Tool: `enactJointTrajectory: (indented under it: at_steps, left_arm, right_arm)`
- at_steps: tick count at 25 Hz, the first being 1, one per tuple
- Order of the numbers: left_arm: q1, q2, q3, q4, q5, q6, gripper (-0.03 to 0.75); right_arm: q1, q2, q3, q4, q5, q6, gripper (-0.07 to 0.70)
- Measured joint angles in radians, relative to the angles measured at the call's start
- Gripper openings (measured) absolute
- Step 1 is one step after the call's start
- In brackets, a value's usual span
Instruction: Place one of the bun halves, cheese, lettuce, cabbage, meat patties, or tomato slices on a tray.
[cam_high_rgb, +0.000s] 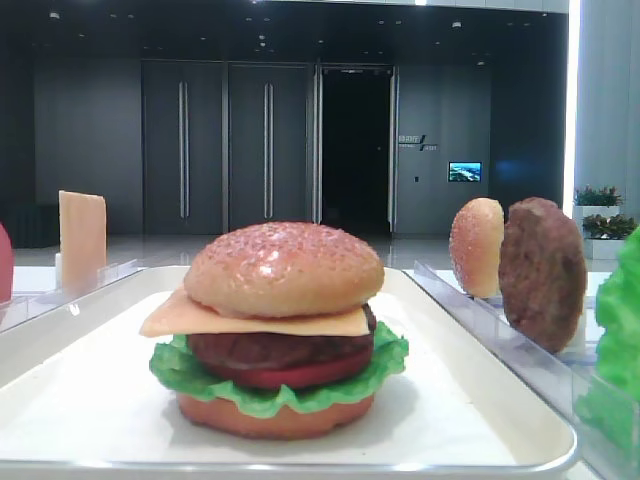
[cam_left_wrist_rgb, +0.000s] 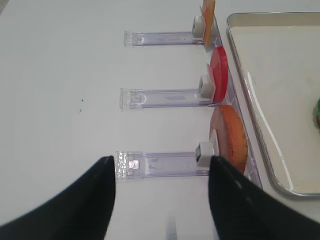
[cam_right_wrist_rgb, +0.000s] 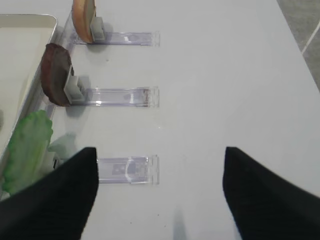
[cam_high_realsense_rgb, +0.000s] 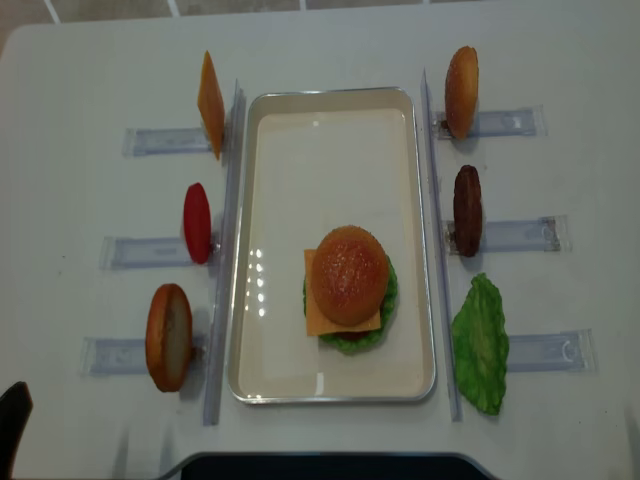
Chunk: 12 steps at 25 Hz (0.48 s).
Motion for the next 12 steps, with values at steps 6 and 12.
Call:
enactJointTrajectory:
  at_steps: [6,12]
  left_arm:
    - [0.000,0.000,0.000,0.000,0.000,0.001,0.454]
    - [0.000,0.000,0.000,0.000,0.000,0.001,0.454]
  right_arm:
    - [0.018,-0.025,0.014,0.000,0.009,0.000,0.523]
    - [0.019,-0.057,0.014,0.000,0.011,0.000,0.521]
